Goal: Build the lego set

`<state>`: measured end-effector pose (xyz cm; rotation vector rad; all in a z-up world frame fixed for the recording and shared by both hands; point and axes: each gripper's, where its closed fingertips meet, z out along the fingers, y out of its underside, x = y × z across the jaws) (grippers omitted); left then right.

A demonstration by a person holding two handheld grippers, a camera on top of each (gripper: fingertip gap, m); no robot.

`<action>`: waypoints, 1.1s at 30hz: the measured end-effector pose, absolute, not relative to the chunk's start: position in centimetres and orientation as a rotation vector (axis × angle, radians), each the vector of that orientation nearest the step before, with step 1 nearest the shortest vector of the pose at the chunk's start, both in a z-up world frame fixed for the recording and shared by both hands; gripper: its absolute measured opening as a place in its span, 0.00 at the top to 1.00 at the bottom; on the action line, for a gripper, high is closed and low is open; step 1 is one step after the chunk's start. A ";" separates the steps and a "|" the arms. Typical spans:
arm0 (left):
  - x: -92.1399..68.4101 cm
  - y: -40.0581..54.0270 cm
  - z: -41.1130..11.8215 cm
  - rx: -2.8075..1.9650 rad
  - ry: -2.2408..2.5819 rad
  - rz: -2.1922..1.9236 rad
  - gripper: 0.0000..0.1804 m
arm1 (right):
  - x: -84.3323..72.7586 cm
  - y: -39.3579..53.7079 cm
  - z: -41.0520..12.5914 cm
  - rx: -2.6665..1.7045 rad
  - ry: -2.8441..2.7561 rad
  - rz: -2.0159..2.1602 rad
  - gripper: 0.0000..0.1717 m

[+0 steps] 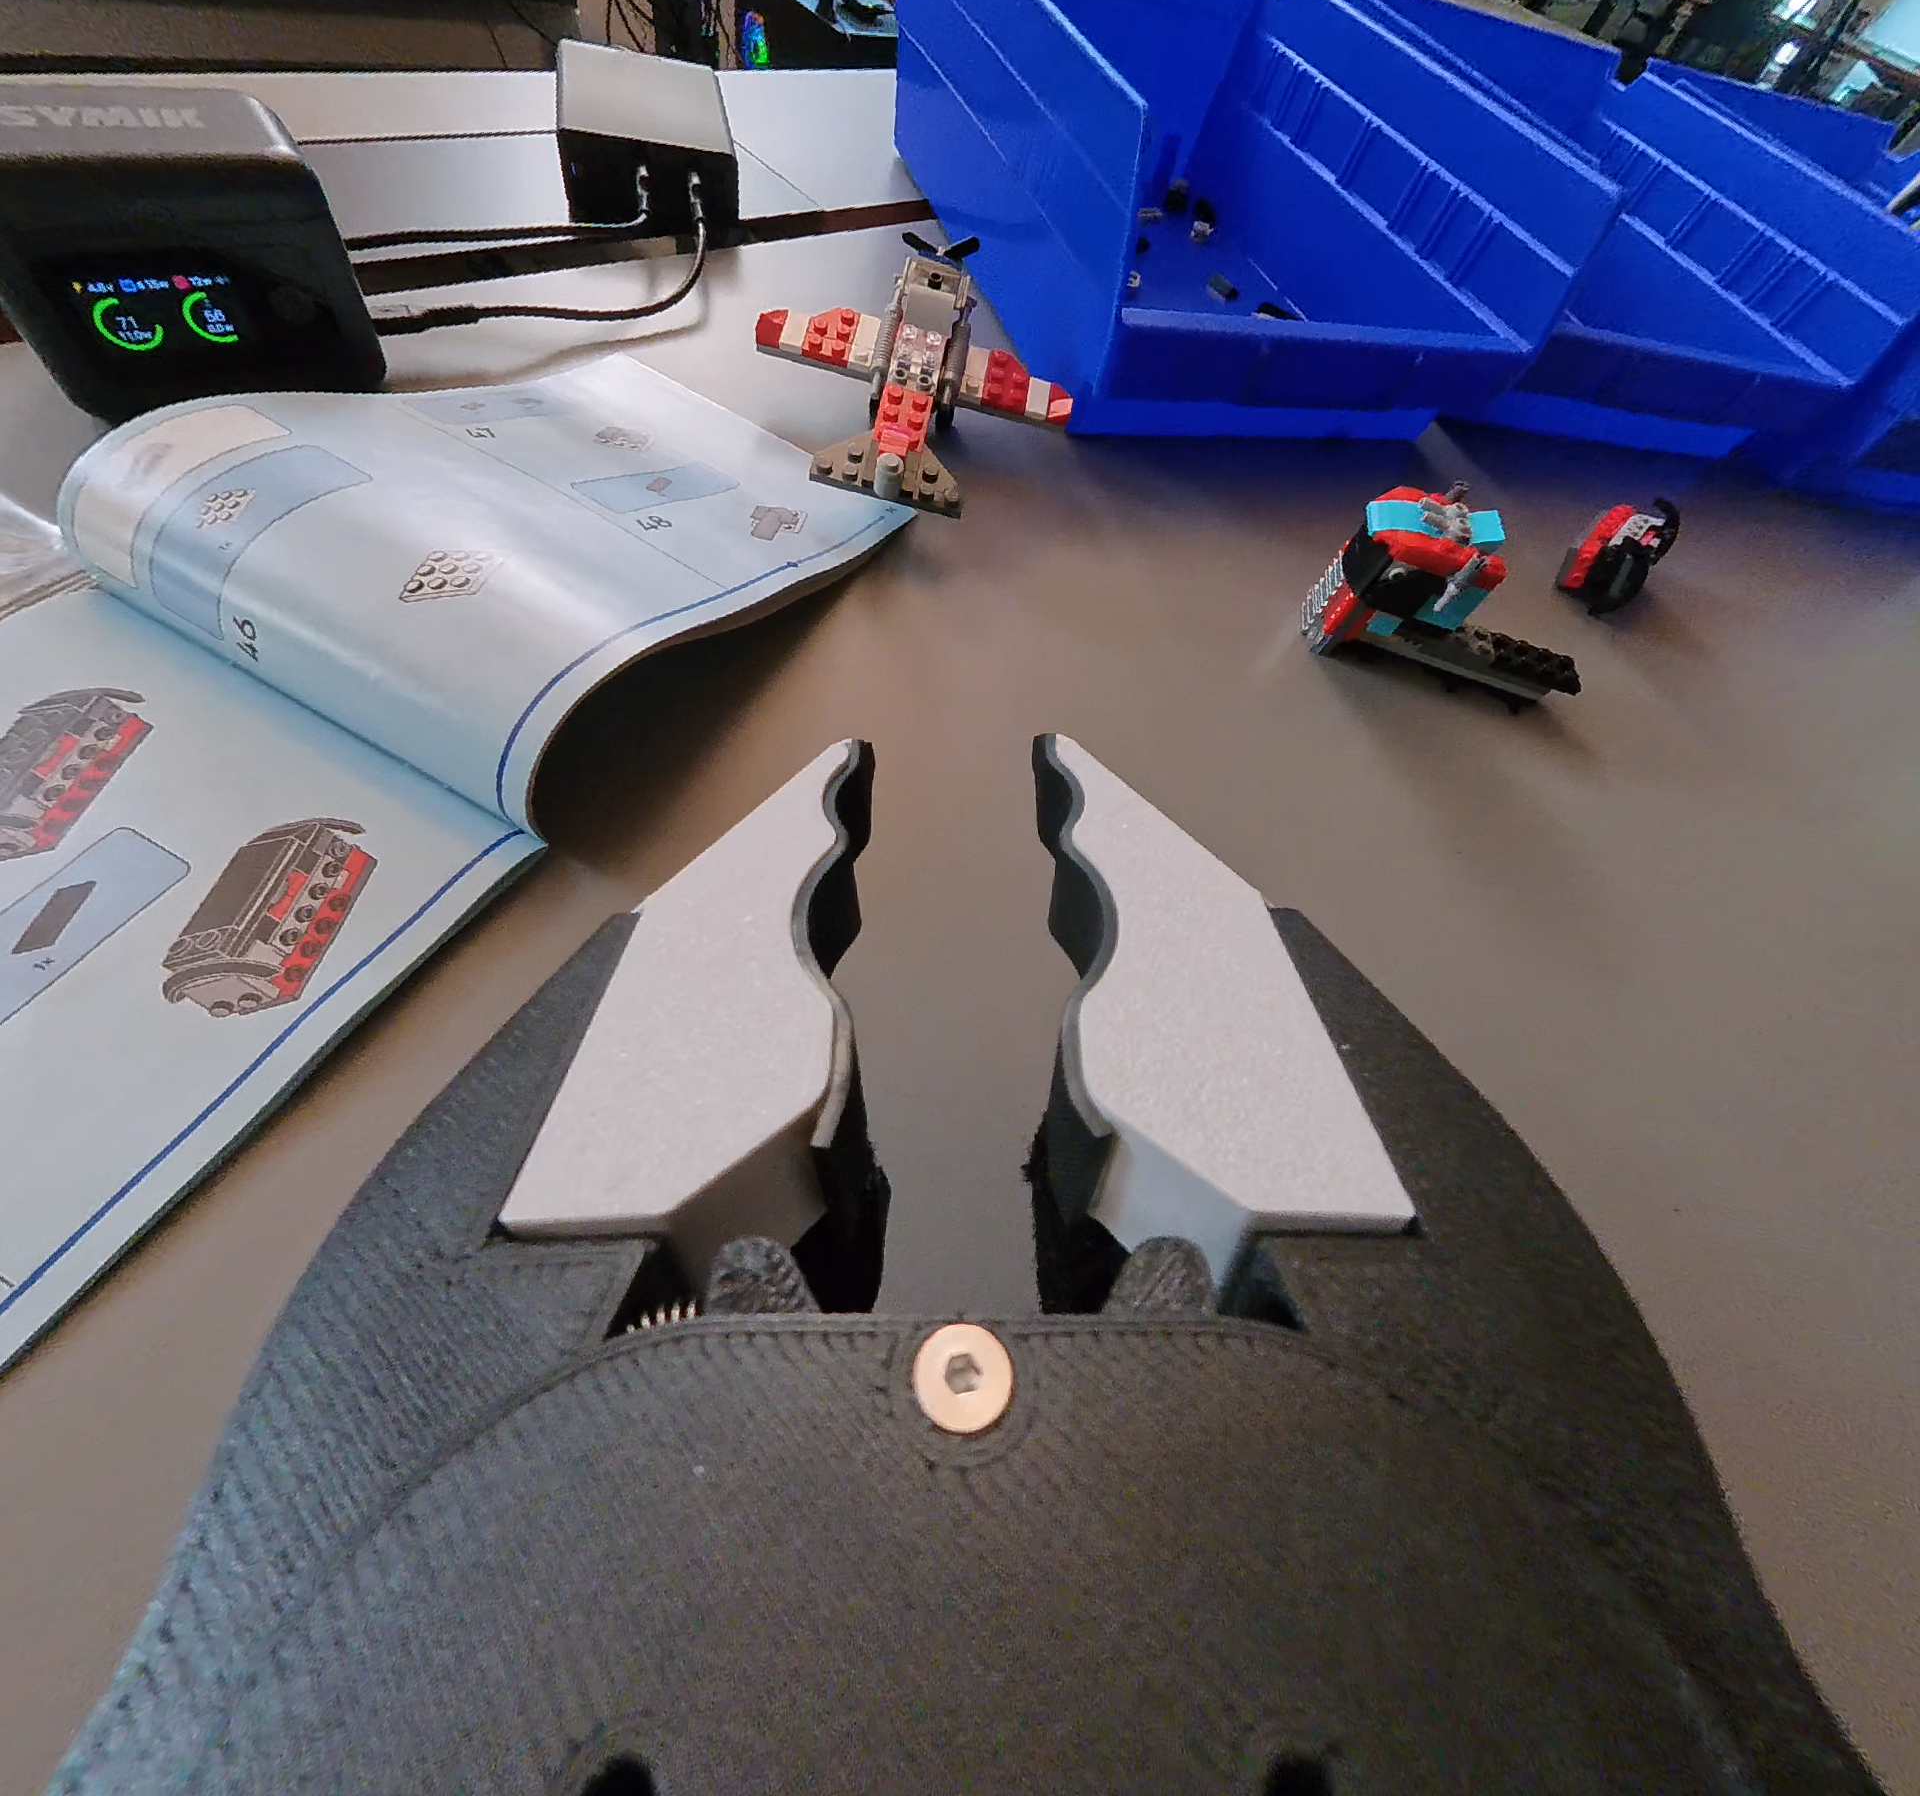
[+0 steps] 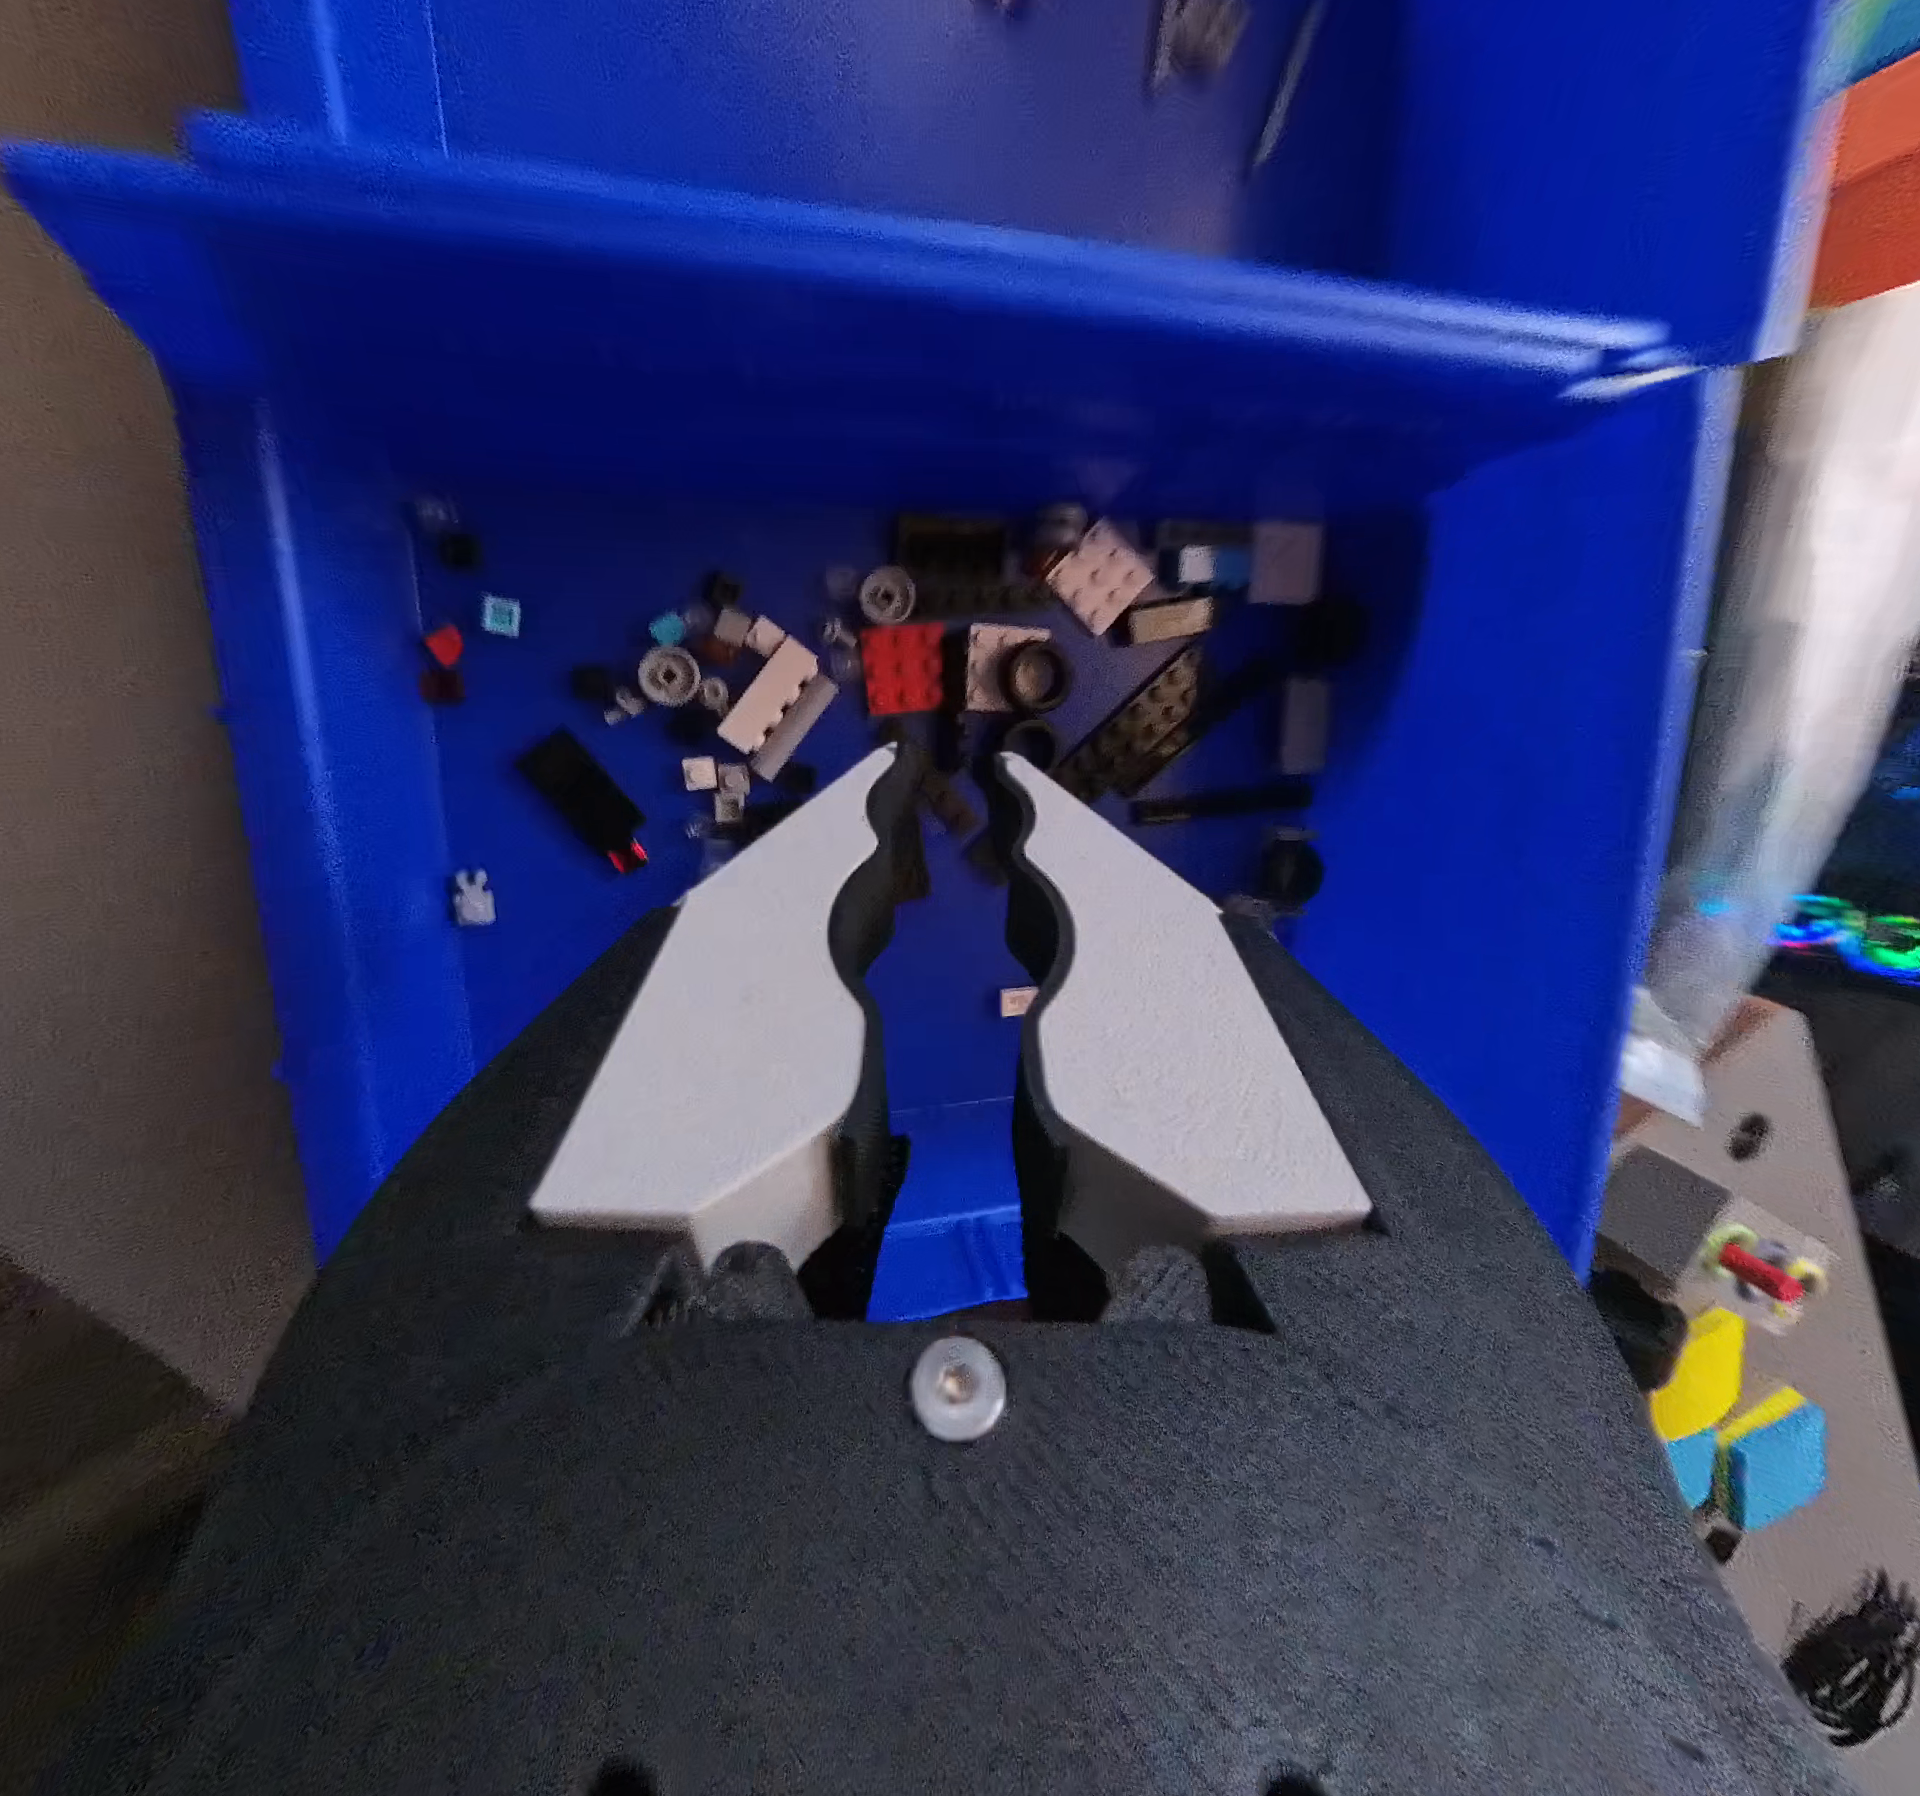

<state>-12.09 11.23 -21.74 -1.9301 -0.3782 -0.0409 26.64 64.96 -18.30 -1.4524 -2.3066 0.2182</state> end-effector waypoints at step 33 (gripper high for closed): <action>-12.2 11.2 -21.7 -1.921 -0.393 -0.091 0.82 | 27.3 65.9 -26.0 -1.497 -2.651 0.153 0.96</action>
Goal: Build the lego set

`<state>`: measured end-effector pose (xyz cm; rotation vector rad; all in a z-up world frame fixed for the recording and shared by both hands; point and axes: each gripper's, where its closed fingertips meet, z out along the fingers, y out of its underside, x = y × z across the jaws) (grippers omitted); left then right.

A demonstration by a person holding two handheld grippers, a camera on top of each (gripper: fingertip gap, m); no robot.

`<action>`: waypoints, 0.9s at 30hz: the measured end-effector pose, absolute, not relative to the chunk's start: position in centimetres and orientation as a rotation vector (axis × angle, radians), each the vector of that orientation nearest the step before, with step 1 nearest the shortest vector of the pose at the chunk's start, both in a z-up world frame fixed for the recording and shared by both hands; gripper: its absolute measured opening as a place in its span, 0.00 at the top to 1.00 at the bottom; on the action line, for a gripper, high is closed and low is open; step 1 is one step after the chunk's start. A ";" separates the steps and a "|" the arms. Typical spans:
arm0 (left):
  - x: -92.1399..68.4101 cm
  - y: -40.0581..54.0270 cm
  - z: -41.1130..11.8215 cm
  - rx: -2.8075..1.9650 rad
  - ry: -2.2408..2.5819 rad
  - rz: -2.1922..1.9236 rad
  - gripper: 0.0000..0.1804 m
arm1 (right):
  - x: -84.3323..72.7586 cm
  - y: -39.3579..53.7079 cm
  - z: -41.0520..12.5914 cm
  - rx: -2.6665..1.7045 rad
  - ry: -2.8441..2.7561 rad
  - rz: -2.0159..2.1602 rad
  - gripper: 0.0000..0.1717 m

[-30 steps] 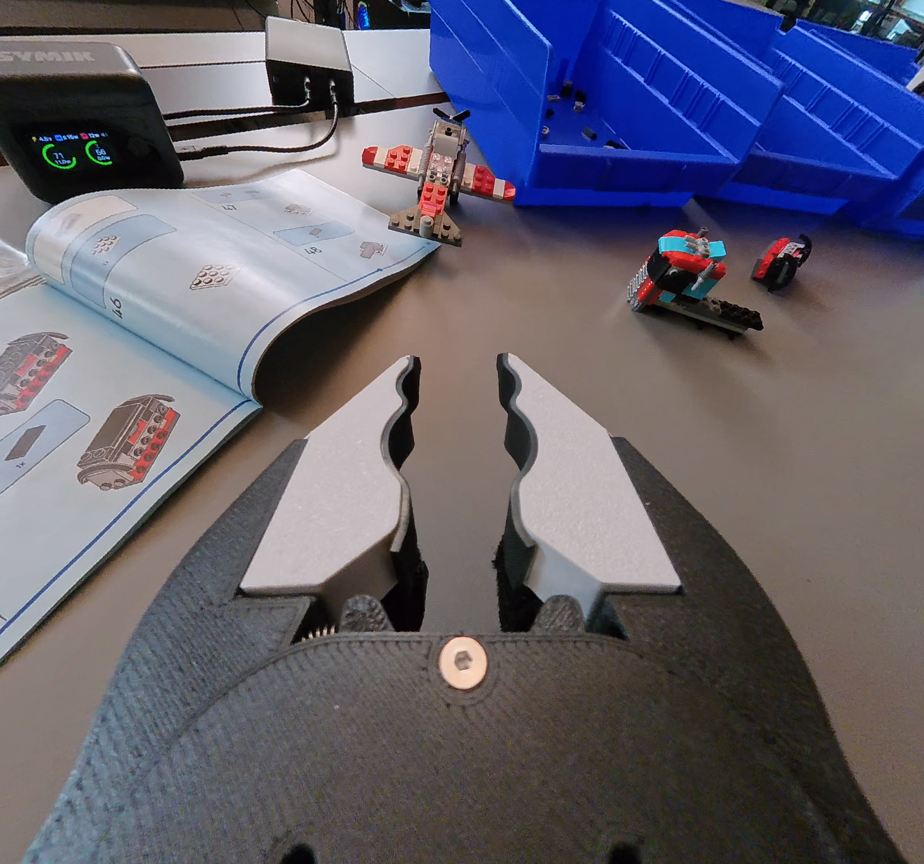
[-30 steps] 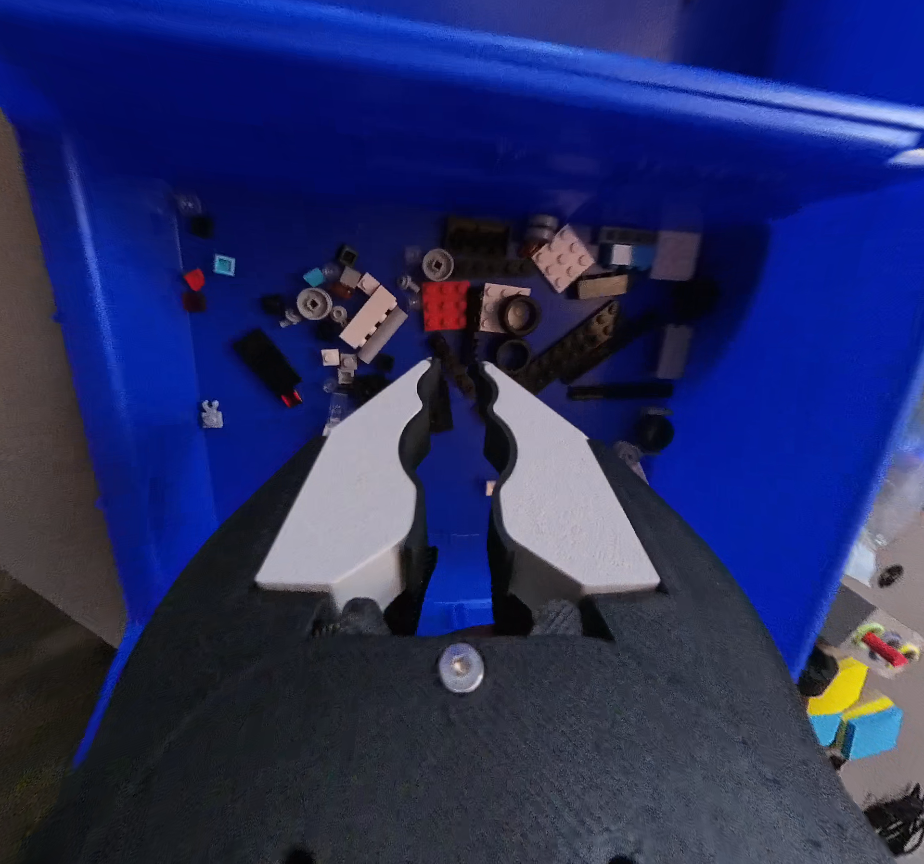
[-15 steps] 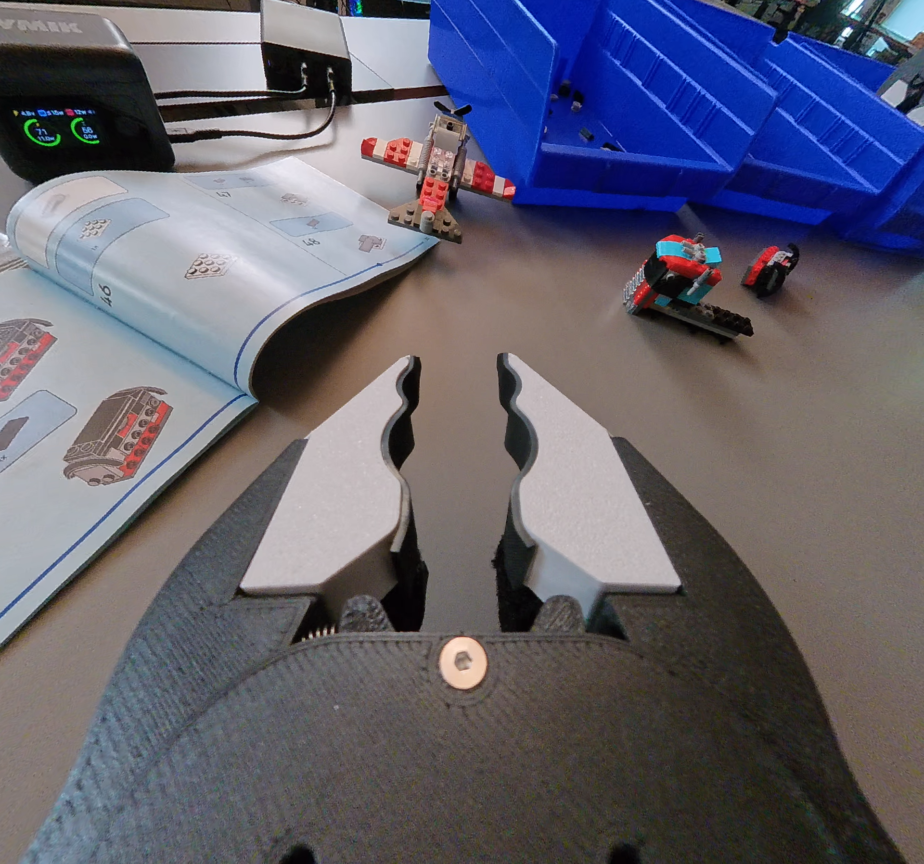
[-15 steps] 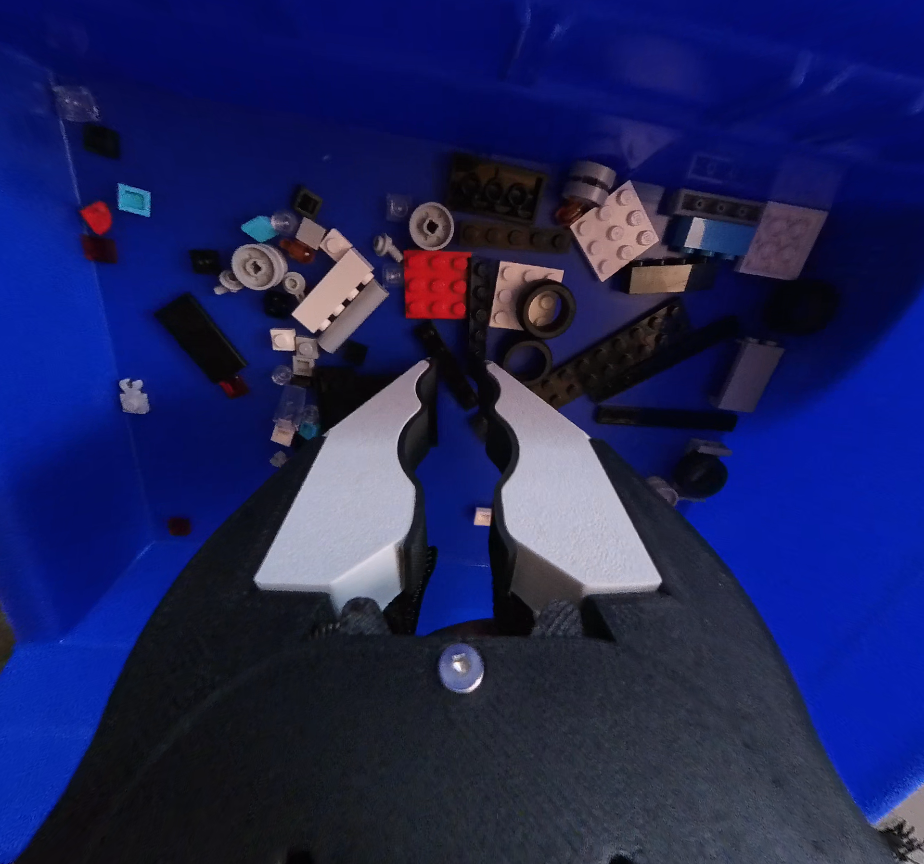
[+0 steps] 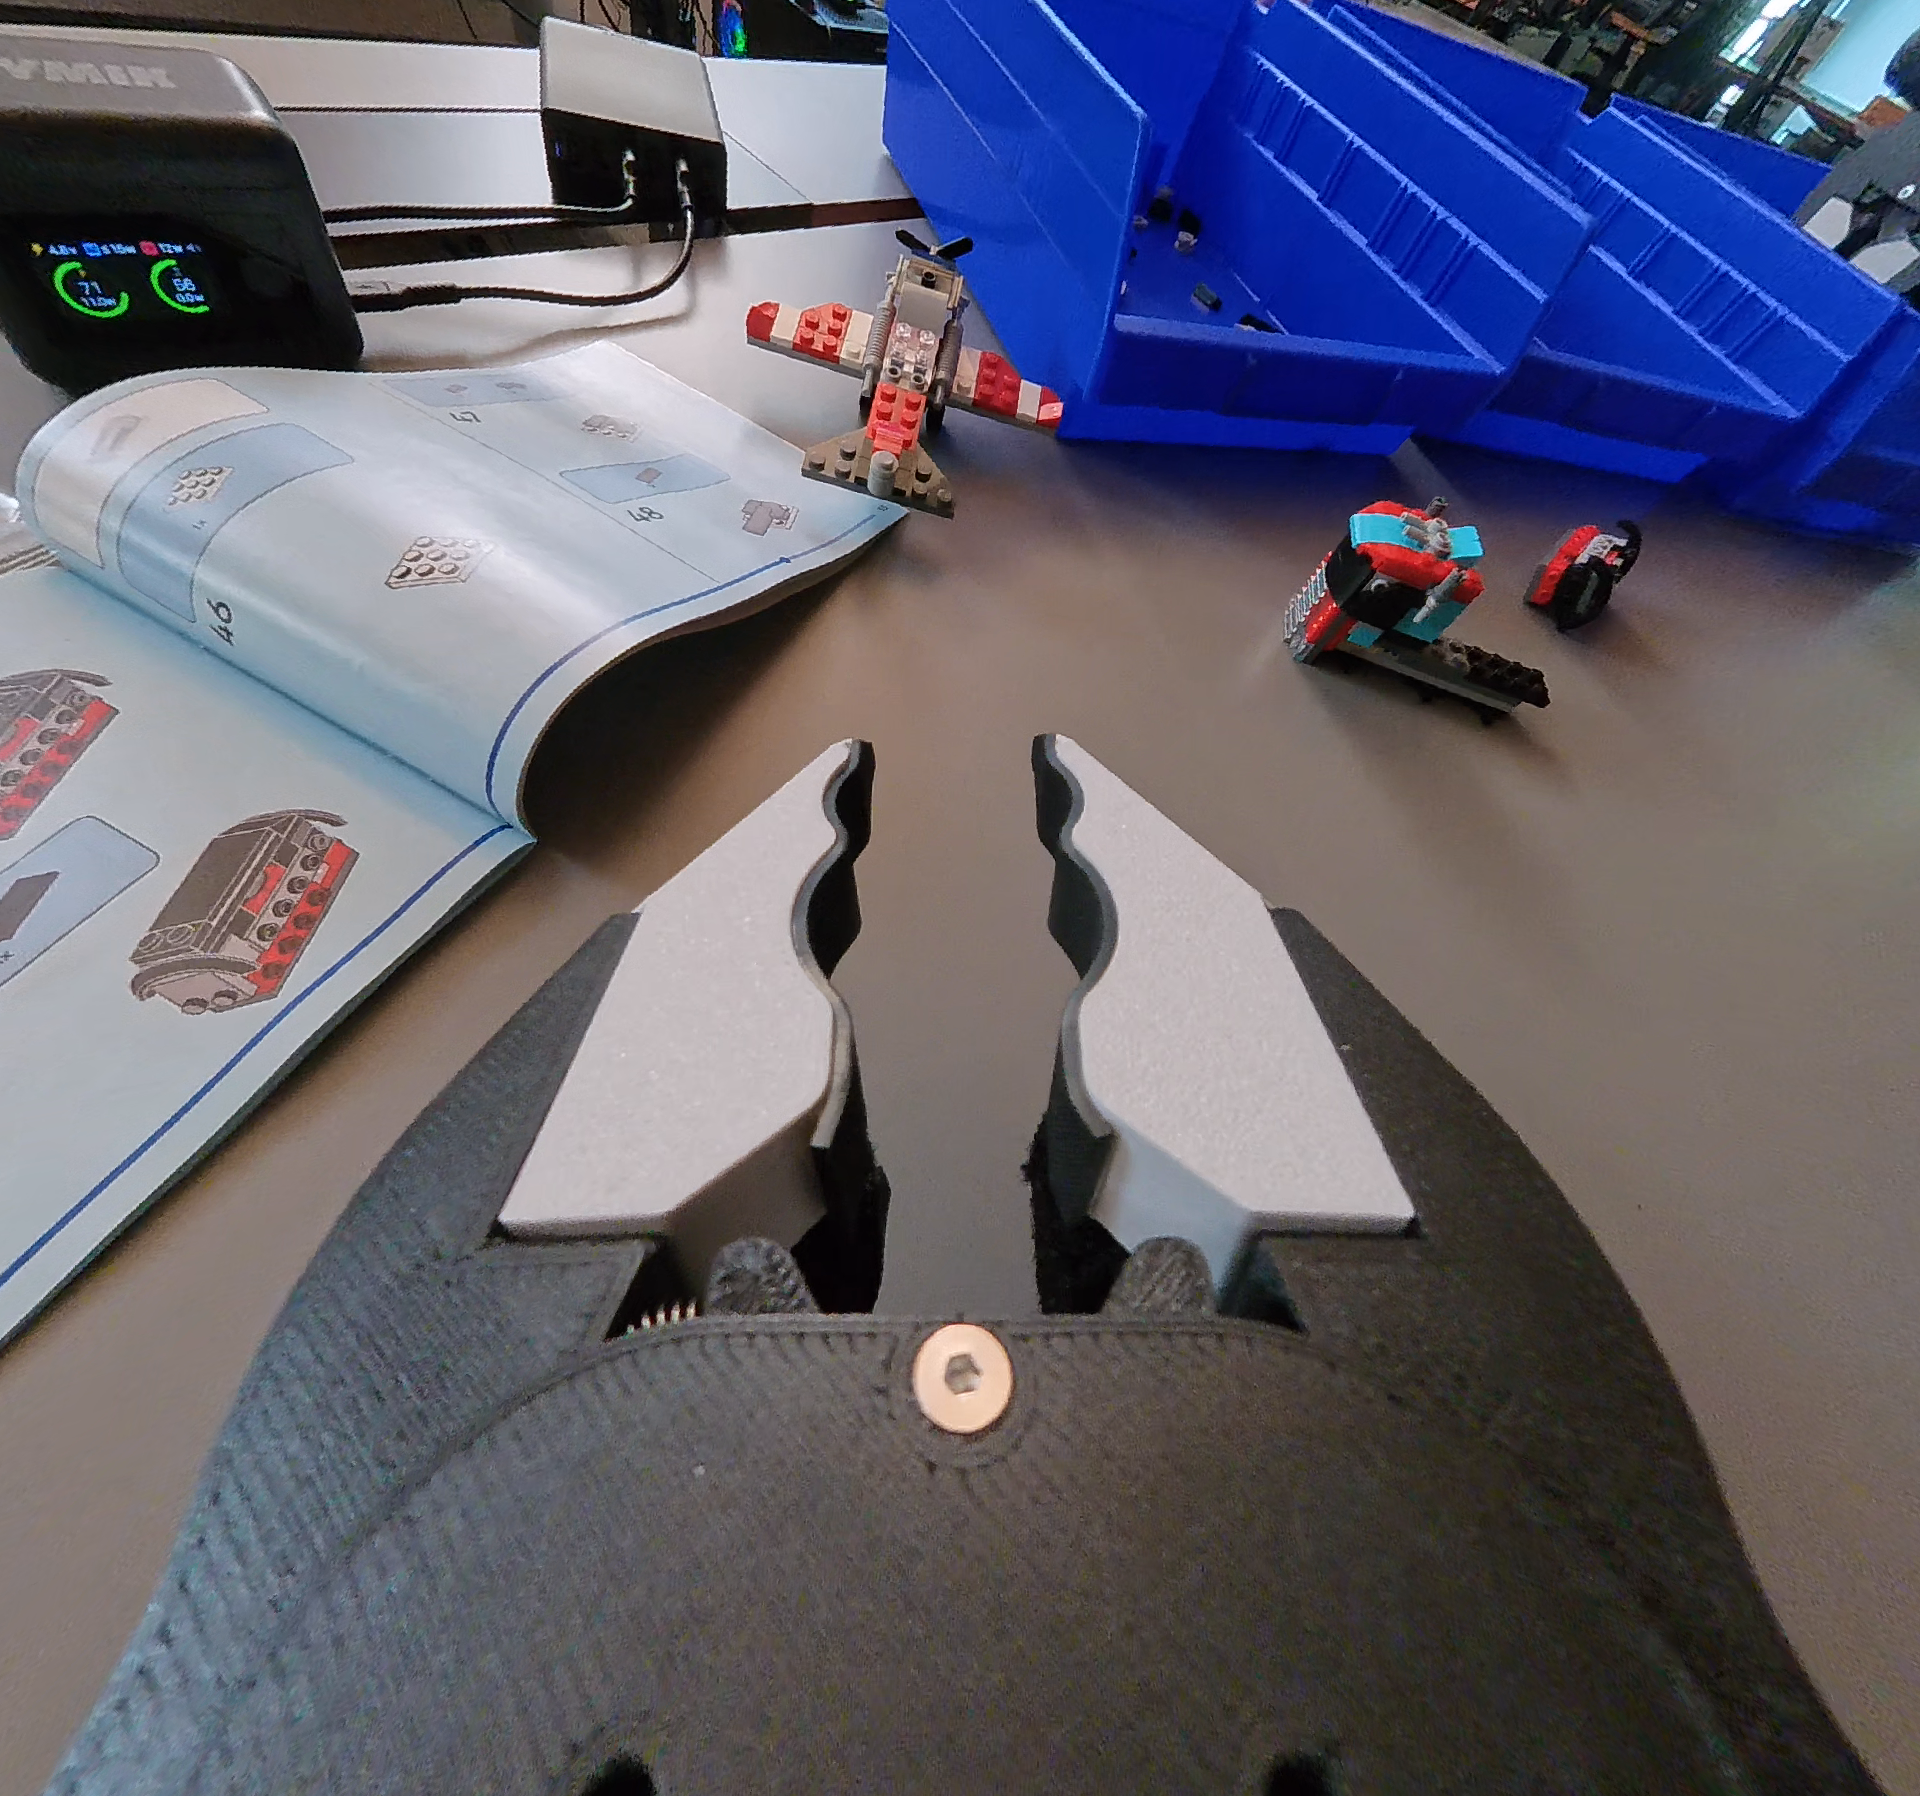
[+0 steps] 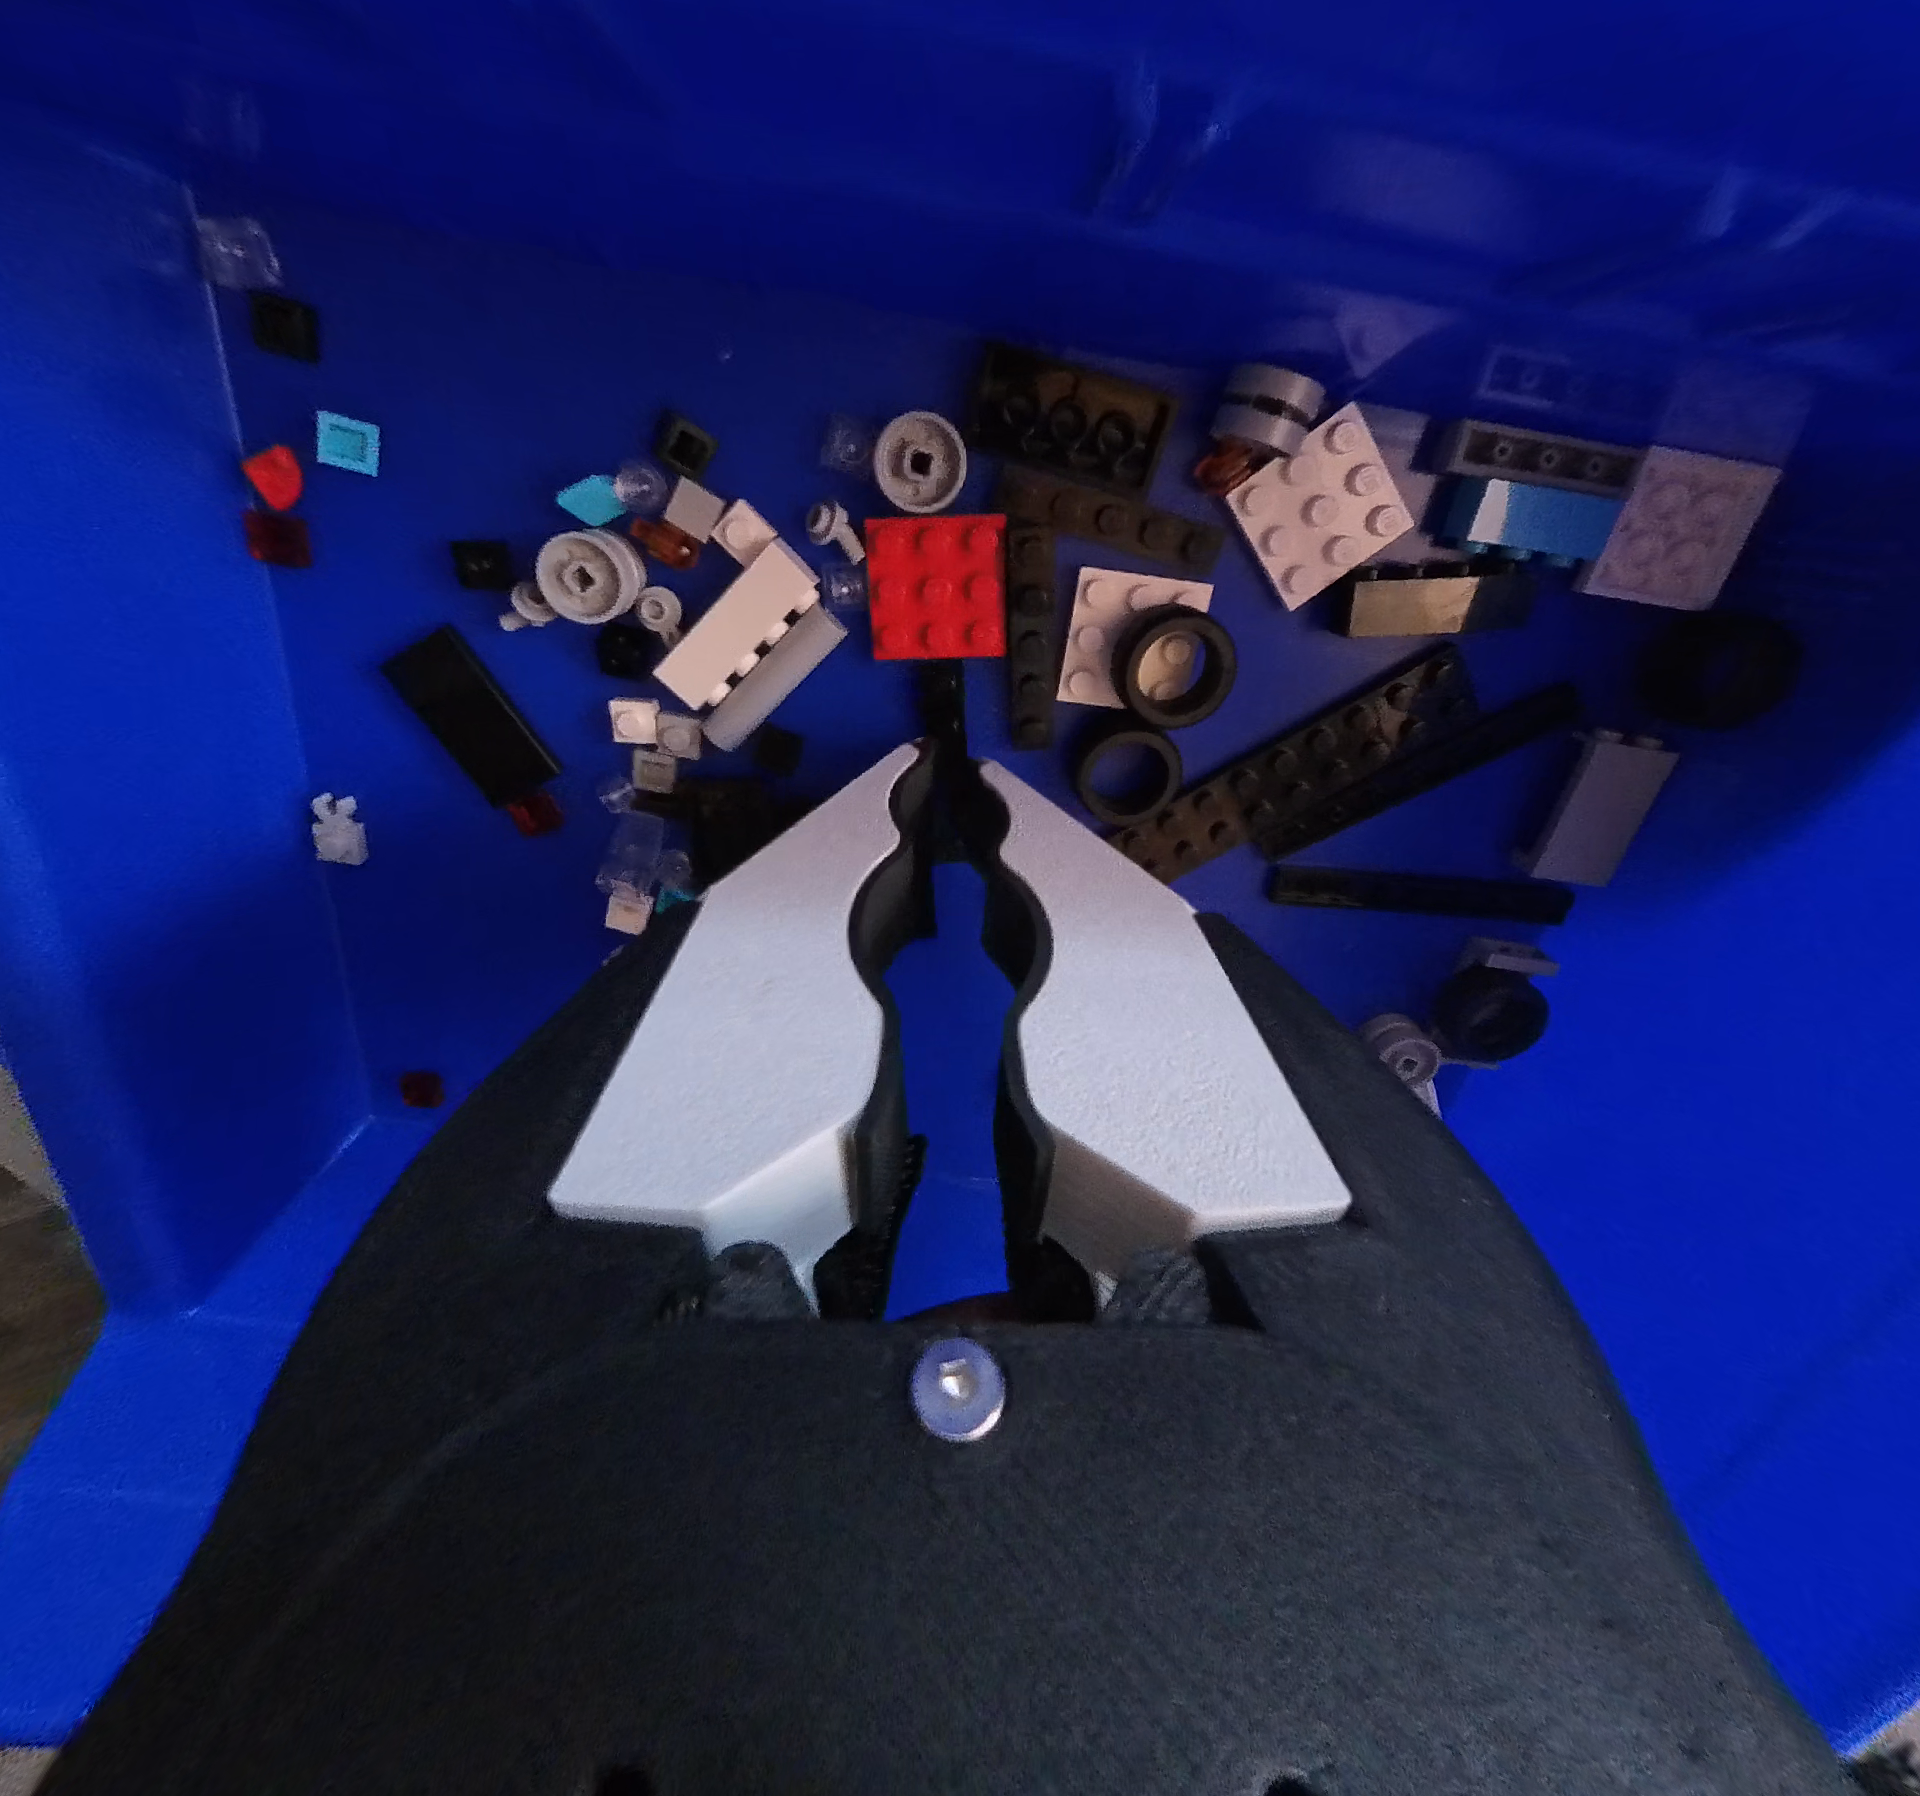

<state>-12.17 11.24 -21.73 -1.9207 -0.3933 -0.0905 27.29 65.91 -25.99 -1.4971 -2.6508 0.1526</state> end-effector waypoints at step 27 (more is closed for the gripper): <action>-12.3 11.0 -21.2 -1.886 -0.391 -0.069 0.82 | 26.7 44.4 -17.6 -1.202 -2.103 0.617 0.99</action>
